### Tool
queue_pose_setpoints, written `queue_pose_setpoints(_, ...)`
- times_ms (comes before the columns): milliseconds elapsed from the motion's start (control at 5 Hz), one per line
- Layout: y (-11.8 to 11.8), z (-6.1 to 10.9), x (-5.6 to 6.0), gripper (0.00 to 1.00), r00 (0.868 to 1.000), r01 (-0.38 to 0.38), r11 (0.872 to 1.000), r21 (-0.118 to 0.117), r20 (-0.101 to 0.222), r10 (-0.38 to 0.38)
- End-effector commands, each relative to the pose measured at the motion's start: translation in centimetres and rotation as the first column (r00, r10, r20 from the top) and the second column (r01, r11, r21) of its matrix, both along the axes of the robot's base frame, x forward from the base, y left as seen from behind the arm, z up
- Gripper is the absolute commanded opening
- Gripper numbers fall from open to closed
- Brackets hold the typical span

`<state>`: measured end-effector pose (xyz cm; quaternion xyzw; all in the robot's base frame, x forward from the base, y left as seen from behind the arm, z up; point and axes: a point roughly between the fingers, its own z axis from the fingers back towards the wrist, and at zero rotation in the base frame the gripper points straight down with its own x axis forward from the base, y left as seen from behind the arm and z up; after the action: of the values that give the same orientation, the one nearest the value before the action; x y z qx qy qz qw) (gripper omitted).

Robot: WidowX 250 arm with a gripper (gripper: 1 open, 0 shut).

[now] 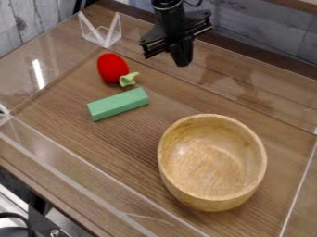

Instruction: Move the red fruit to the right

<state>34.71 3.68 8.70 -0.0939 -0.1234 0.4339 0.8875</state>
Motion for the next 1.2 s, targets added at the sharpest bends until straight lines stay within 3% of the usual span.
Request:
queue_pose_setpoints(0, 2.4, 2.6, -0.4, 1.0, 0.998, 0.024, 1.0, 0.019, 0.057, -0.025)
queue_pose_setpoints(400, 9.3, 3.9, -0.5, 1.0, 0.998, -0.02, 1.0, 0.023, 0.068, 0.018)
queue_pose_setpoints(600, 10.8, 3.7, -0.4, 1.0, 0.997, -0.01, 0.999, 0.039, 0.072, 0.007)
queue_pose_setpoints(1000, 11.7, 3.3, 0.2, 1.0, 0.998, -0.012, 0.998, 0.064, 0.061, 0.008)
